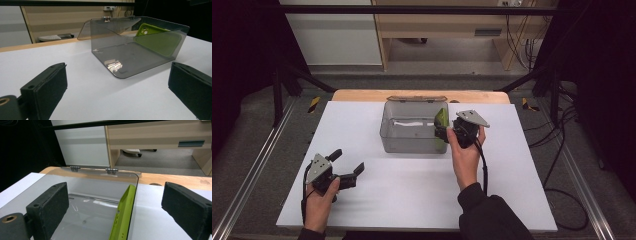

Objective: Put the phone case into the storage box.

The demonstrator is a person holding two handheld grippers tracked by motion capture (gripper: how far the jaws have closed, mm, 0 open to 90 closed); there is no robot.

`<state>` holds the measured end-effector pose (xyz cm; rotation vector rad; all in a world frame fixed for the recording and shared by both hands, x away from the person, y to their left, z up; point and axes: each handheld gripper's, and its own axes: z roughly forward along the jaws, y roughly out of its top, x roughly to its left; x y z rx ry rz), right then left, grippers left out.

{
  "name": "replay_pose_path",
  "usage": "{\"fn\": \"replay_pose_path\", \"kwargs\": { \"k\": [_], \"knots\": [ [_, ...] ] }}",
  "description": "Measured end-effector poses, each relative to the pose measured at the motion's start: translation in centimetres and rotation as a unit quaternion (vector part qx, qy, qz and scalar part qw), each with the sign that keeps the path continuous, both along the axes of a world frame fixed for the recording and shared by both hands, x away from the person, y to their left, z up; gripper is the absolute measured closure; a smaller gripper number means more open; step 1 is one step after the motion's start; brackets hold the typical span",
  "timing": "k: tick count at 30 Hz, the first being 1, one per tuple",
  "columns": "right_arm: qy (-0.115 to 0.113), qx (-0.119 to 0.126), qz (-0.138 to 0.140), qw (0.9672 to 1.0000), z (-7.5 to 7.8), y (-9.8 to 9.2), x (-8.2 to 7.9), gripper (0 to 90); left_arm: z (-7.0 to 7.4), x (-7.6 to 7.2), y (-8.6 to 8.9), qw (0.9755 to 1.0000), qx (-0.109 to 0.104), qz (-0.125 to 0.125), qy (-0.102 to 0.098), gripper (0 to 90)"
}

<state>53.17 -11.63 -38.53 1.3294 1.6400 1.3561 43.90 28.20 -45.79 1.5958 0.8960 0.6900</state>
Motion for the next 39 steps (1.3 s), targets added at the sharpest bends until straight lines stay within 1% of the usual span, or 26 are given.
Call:
{"fn": "replay_pose_path", "kwargs": {
  "k": [19, 25, 39],
  "knots": [
    [-0.011, 0.002, -0.004, 0.9999, 0.6, -1.2, -0.6, 7.8, 0.0, -0.1, 0.1, 1.0, 0.0, 0.002, -0.003, 1.9],
    [-0.015, 0.002, -0.005, 0.9999, 0.8, -1.6, -0.8, 7.8, 0.1, -0.1, 0.1, 1.0, 0.002, -0.002, -0.005, 1.7],
    [-0.022, 0.005, -0.01, 0.9997, 1.2, -2.9, -1.3, 7.4, 0.1, -0.1, 0.2, 1.0, 0.002, -0.004, -0.006, 1.7]
  ]
}}
